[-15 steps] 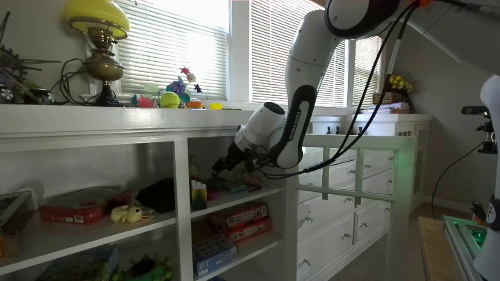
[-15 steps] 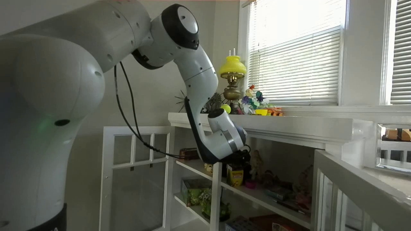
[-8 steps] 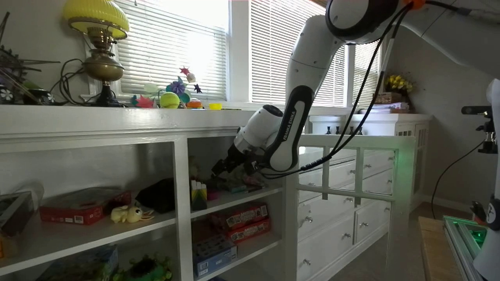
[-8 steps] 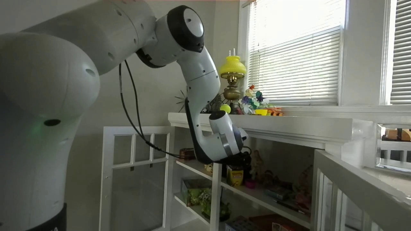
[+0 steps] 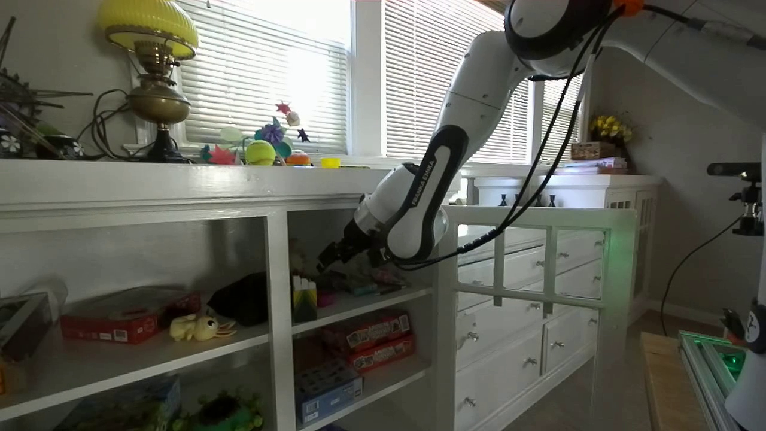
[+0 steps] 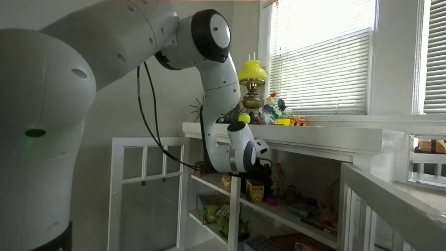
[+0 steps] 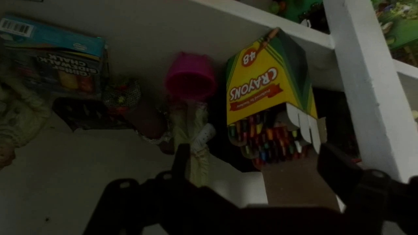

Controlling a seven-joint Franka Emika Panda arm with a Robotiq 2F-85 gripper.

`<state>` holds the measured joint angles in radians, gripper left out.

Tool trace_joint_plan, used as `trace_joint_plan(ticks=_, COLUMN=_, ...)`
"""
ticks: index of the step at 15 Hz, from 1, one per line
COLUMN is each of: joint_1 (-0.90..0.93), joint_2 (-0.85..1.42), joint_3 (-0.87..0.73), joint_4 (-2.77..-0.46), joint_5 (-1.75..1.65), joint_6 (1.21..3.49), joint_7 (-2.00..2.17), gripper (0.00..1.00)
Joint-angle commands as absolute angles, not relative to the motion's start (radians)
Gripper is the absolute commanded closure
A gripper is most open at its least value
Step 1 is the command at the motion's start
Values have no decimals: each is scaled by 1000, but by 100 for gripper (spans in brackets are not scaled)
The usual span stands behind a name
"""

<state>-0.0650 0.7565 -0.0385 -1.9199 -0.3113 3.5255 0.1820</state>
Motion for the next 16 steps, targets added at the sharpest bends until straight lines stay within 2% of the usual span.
trace_joint_plan(ticks=1, joint_1=-89, joint_2=779, joint_3=13, joint_4=-1906, joint_5=-242, joint_6=3526, joint_7=94, gripper=0)
trace_joint_plan(ticks=5, joint_1=-93, joint_2=801, joint_3=25, joint_4=-1897, joint_5=-224, joint_6=3532, joint_7=70, gripper=0)
trace_joint_plan(ticks=6, joint_1=-90, joint_2=805, joint_3=22, joint_4=-1895, joint_5=-217, joint_6=3537, joint_7=67, gripper=6)
trace_joint_plan(ticks=7, joint_1=-89, joint_2=808, joint_3=20, joint_4=-1893, joint_5=-210, joint_6=3541, joint_7=64, gripper=28)
trace_joint_plan(ticks=9, joint_1=-91, joint_2=808, joint_3=21, joint_4=-1892, joint_5=-199, joint_6=3541, joint_7=60, gripper=32)
trace_joint_plan(ticks=13, joint_1=-96, joint_2=811, joint_3=24, joint_4=-1882, joint_5=-191, joint_6=3536, joint_7=60, gripper=60)
trace_joint_plan(ticks=16, joint_1=-105, joint_2=820, joint_3=29, joint_4=-1861, joint_5=-194, joint_6=3527, joint_7=61, gripper=66)
